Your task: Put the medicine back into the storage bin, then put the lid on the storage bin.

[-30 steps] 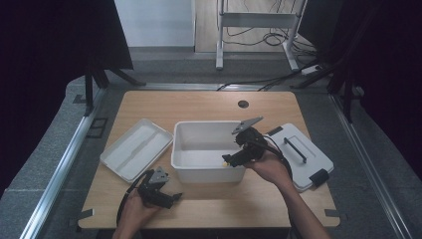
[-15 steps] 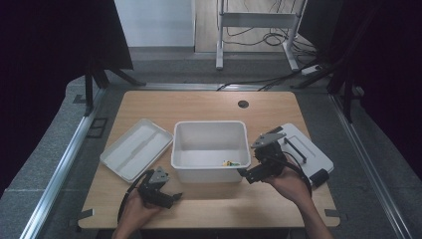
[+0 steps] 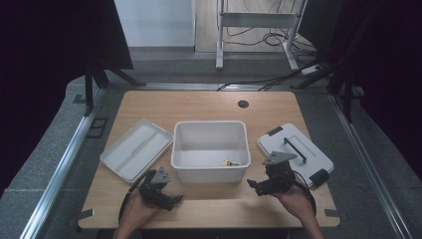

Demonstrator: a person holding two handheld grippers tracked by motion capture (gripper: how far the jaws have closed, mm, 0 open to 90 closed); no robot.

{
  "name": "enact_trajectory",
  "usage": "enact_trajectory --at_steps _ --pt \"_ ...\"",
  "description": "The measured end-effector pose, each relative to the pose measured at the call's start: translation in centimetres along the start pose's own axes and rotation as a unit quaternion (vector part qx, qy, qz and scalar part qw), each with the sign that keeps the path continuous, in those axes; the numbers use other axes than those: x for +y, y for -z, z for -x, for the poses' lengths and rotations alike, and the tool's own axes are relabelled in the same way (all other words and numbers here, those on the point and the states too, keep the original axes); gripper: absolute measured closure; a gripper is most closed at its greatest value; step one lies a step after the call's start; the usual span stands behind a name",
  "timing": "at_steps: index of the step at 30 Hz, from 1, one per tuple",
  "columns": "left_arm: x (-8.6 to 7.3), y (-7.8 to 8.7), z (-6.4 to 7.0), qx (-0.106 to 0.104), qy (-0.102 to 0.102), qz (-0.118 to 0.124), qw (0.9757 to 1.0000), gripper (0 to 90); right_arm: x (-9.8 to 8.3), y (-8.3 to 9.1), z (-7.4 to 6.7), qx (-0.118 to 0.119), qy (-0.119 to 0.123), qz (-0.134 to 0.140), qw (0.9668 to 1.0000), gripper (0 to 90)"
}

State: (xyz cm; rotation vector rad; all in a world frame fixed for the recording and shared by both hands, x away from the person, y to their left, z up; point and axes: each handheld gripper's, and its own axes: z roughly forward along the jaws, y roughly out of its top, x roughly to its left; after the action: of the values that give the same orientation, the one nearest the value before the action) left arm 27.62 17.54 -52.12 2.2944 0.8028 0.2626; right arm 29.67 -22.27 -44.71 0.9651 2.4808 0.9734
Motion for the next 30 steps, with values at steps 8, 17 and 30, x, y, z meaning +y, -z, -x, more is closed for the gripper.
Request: enact_trajectory --at_steps 8,17,30 --pt "0.0 0.0 0.0 0.000 -0.001 -0.001 1.0000 0.4 -2.8 -2.2 -0.2 0.007 -0.011 -0.001 0.9999 0.2" --pt "-0.2 0.3 0.0 0.000 -0.005 -0.007 1.0000 0.0 -5.1 -4.2 -0.2 0.005 -0.028 -0.009 0.9996 0.0" --pt "0.1 3.9 -2.5 0.034 0.001 -0.013 0.9993 0.0 -5.7 -4.5 -0.1 0.000 -0.032 0.001 0.9995 0.0"
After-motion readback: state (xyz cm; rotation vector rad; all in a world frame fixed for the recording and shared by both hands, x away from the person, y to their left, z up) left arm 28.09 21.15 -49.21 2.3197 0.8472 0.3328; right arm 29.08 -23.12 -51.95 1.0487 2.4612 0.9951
